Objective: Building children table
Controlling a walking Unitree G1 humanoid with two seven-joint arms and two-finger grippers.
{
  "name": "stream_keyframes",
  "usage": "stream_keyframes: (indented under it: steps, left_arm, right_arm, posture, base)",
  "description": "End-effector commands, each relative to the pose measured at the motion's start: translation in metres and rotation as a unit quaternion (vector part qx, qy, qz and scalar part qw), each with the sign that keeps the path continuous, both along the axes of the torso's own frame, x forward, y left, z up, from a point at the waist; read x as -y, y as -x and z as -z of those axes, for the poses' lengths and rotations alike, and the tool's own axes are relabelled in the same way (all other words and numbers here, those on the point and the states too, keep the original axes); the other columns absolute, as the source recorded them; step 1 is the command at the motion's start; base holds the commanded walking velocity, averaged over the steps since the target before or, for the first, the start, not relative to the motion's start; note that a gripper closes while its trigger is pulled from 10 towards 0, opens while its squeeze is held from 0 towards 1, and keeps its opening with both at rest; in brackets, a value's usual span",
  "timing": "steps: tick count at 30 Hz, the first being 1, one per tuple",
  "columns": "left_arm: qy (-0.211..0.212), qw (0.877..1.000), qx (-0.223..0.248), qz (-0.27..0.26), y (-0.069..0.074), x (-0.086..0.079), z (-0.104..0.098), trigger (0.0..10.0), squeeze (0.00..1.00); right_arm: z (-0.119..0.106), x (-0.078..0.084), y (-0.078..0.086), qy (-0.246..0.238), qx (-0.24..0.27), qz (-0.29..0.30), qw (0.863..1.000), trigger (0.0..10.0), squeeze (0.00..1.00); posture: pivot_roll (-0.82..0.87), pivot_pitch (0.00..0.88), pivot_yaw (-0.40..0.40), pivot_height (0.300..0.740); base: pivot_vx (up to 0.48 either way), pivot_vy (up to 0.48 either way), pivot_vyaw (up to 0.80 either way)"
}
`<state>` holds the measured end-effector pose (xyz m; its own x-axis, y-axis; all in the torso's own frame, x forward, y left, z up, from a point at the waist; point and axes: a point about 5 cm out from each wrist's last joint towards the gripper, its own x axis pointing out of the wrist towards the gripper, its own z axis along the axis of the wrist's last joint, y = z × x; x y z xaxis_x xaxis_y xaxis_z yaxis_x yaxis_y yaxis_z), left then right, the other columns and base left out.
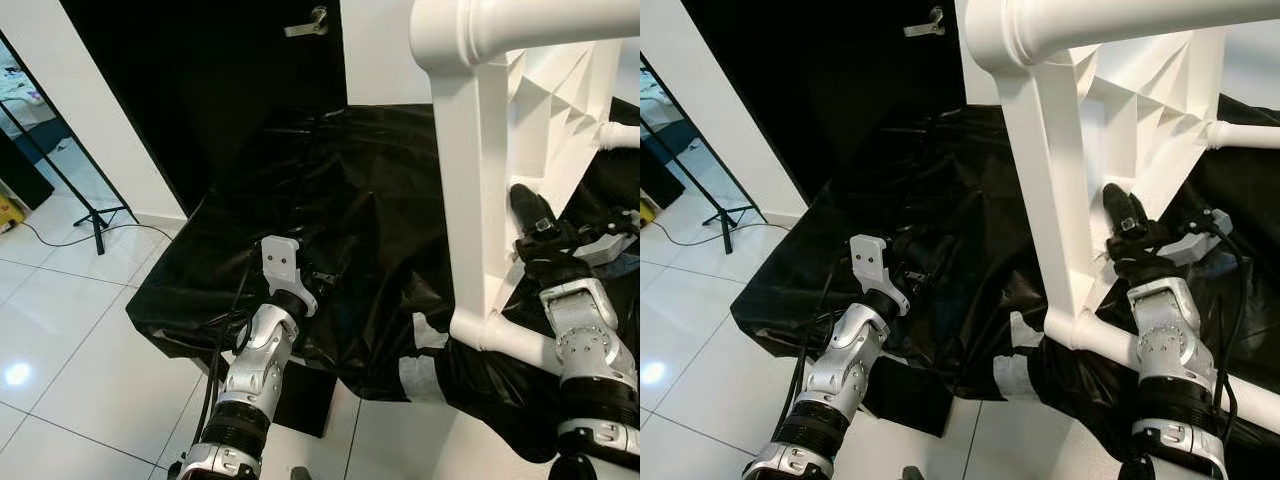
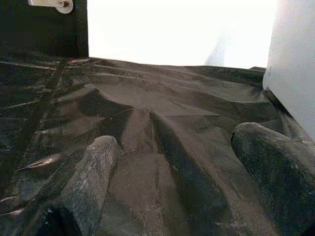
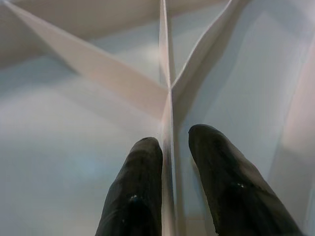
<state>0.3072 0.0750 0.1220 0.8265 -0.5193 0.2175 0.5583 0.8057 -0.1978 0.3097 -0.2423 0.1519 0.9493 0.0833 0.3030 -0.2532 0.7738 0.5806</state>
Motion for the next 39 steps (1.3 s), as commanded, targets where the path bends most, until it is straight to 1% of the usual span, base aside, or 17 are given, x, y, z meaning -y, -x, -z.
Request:
stream_keyframes:
  steps: [1, 9, 11, 13, 14, 15, 22, 23, 24, 25, 30, 31, 32, 33, 37, 38, 39]
  left_arm:
    - [-0.008, 1.0, 0.005, 0.006, 0.002, -0.003, 0.002, 10.0, 0.0]
    - [-0.011, 1.0, 0.006, 0.01, 0.003, -0.002, 0.002, 10.0, 0.0]
    - [-0.011, 1.0, 0.006, 0.01, 0.003, -0.002, 0.002, 10.0, 0.0]
    - [-0.012, 1.0, 0.01, 0.012, 0.002, -0.001, 0.001, 10.0, 0.0]
    - [-0.012, 1.0, 0.01, 0.012, 0.002, -0.001, 0.001, 10.0, 0.0]
    - [-0.012, 1.0, 0.011, 0.011, 0.002, -0.001, 0.001, 10.0, 0.0]
    - [-0.014, 1.0, 0.013, 0.011, 0.002, -0.002, 0.001, 10.0, 0.0]
    - [-0.014, 1.0, 0.014, 0.013, 0.003, -0.001, 0.001, 10.0, 0.0]
    - [-0.014, 1.0, 0.014, 0.013, 0.003, -0.001, 0.001, 10.0, 0.0]
    - [-0.014, 1.0, 0.016, 0.014, 0.002, 0.0, 0.0, 10.0, 0.0]
    - [-0.012, 1.0, 0.02, 0.017, 0.002, 0.002, -0.001, 10.0, 0.0]
    - [-0.011, 1.0, 0.02, 0.017, 0.002, 0.003, -0.001, 10.0, 0.0]
    - [-0.011, 1.0, 0.02, 0.017, 0.002, 0.003, -0.001, 10.0, 0.0]
    - [-0.007, 1.0, 0.02, 0.017, 0.002, 0.003, -0.001, 10.0, 0.0]
    - [-0.001, 1.0, 0.02, 0.017, 0.003, 0.003, -0.001, 10.0, 0.0]
    - [0.005, 1.0, 0.018, 0.015, 0.004, 0.002, -0.001, 10.0, 0.0]
    - [0.007, 1.0, 0.017, 0.014, 0.004, 0.002, -0.001, 10.0, 0.0]
  right_arm:
    - [0.038, -0.017, 0.006, -0.014, -0.083, -0.034, 0.996, 10.0, 0.0]
    - [0.048, -0.002, 0.024, -0.013, -0.101, 0.009, 0.995, 10.0, 0.0]
    - [0.048, -0.002, 0.024, -0.013, -0.101, 0.009, 0.995, 10.0, 0.0]
    - [0.05, 0.007, 0.034, -0.025, -0.104, 0.046, 0.993, 10.0, 0.0]
    - [0.05, 0.007, 0.034, -0.025, -0.104, 0.046, 0.993, 10.0, 0.0]
    - [0.053, 0.01, 0.042, -0.033, -0.108, 0.065, 0.991, 10.0, 0.0]
    - [0.057, 0.011, 0.055, -0.037, -0.113, 0.087, 0.989, 10.0, 0.0]
    - [0.057, 0.011, 0.056, -0.037, -0.11, 0.092, 0.989, 10.0, 0.71]
    - [0.057, 0.011, 0.056, -0.037, -0.11, 0.092, 0.989, 10.0, 0.71]
    - [0.055, 0.011, 0.057, -0.038, -0.107, 0.096, 0.989, 10.0, 1.0]
    - [0.048, 0.012, 0.056, -0.03, -0.097, 0.106, 0.989, 10.0, 1.0]
    - [0.045, 0.013, 0.055, -0.026, -0.094, 0.109, 0.989, 10.0, 0.8]
    - [0.045, 0.013, 0.055, -0.026, -0.094, 0.109, 0.989, 10.0, 0.8]
    - [0.042, 0.012, 0.056, -0.017, -0.088, 0.116, 0.989, 10.0, 0.0]
    - [0.037, 0.011, 0.059, -0.004, -0.079, 0.13, 0.988, 10.0, 0.0]
    - [0.032, 0.008, 0.066, 0.011, -0.069, 0.149, 0.986, 10.0, 0.0]
    - [0.03, 0.004, 0.07, 0.027, -0.065, 0.155, 0.985, 10.0, 0.0]
  posture:
    - [0.09, 0.0, 0.126, 0.74]
    - [0.08, 0.0, 0.135, 0.74]
    - [0.08, 0.0, 0.135, 0.74]
    - [0.07, 0.0, 0.136, 0.74]
    - [0.07, 0.0, 0.136, 0.74]
    - [0.07, 0.0, 0.136, 0.74]
    - [0.06, 0.0, 0.141, 0.74]
    - [0.06, 0.0, 0.143, 0.74]
    - [0.06, 0.0, 0.143, 0.74]
    - [0.05, 0.0, 0.144, 0.74]
    - [0.05, 0.0, 0.143, 0.74]
    - [0.05, 0.0, 0.14, 0.74]
    - [0.05, 0.0, 0.14, 0.74]
    - [0.05, 0.0, 0.134, 0.74]
    - [0.06, 0.0, 0.129, 0.74]
    - [0.06, 0.0, 0.127, 0.74]
    - [0.05, 0.0, 0.126, 0.74]
  base:
    - [0.0, 0.0, 0.0]
    - [0.0, 0.0, 0.0]
    - [0.0, 0.0, 0.0]
    - [0.0, 0.0, 0.0]
    - [0.0, 0.0, 0.0]
    - [0.0, 0.0, 0.0]
    - [0.0, 0.0, 0.0]
    - [0.0, 0.0, 0.0]
    - [0.0, 0.0, 0.0]
    - [0.0, 0.0, 0.0]
    - [0.0, 0.0, 0.0]
    - [0.0, 0.0, 0.0]
    - [0.0, 0.0, 0.0]
    - [0.0, 0.0, 0.0]
    - [0.0, 0.0, 0.0]
    - [0.0, 0.0, 0.0]
    - [0.0, 0.0, 0.0]
